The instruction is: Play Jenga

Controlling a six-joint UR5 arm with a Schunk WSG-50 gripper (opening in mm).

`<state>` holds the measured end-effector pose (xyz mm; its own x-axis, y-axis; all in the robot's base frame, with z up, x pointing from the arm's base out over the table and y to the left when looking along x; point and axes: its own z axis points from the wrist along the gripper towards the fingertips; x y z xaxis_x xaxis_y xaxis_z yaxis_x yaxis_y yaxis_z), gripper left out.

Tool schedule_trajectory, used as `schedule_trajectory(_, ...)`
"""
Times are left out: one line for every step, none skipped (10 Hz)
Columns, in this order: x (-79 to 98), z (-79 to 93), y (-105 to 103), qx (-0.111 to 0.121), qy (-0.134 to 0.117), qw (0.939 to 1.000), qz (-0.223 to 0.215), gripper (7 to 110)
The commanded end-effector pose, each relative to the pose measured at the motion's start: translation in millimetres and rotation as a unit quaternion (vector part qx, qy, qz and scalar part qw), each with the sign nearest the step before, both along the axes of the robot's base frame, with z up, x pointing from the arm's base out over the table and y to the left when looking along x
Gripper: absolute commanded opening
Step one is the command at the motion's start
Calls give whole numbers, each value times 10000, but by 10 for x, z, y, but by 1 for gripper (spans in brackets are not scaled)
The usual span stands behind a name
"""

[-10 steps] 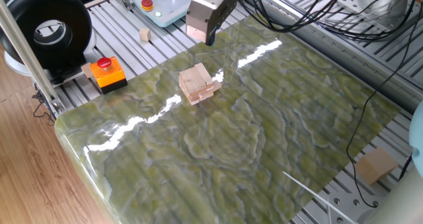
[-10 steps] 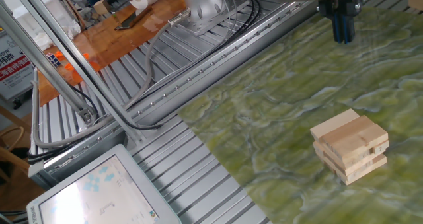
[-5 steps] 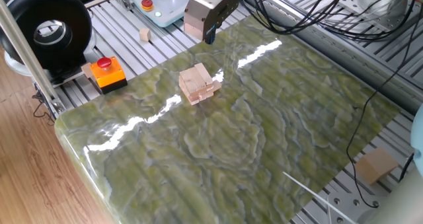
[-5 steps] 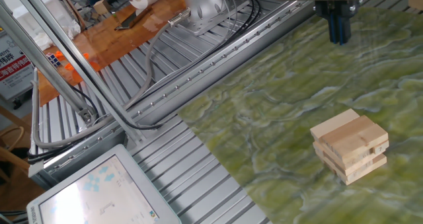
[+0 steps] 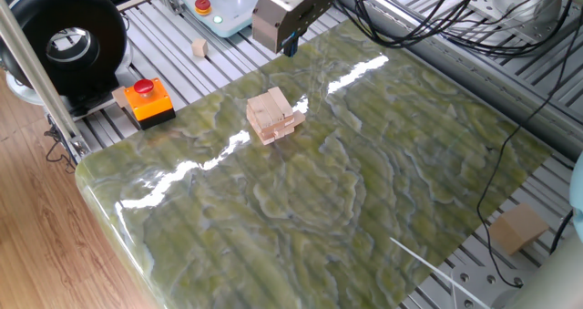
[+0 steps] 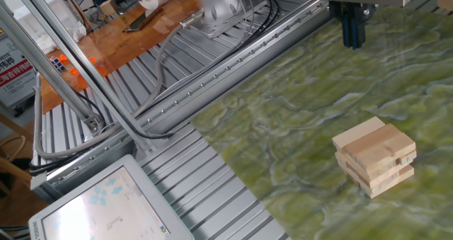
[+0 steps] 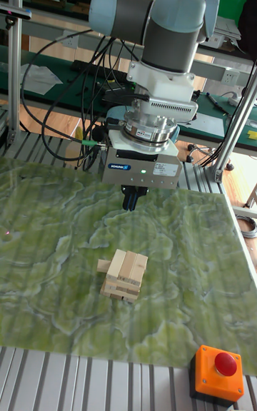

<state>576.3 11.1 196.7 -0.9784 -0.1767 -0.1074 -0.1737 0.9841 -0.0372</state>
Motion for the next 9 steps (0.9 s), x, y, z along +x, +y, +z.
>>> schedule_trajectory(5, 12, 31, 71, -10, 10000, 66, 7)
schedule_trajectory(47, 23, 64, 153, 6, 9998, 149, 7)
schedule_trajectory(216, 54, 78, 251, 12, 9994, 233, 7)
schedule_trajectory(388, 88, 82, 315, 18, 9991, 279, 7)
schedule_trajectory(540, 123, 57, 311, 63, 9990, 325, 7)
schedule_trajectory(645, 156, 37, 326, 123, 9985, 425, 7)
schedule_trajectory(718, 184, 34, 366, 165, 9979, 503, 7)
schedule_trajectory(728, 181, 10, 347, 202, 9971, 649, 7)
schedule_trajectory(648, 145, -53, 232, 335, 9939, 1021, 7)
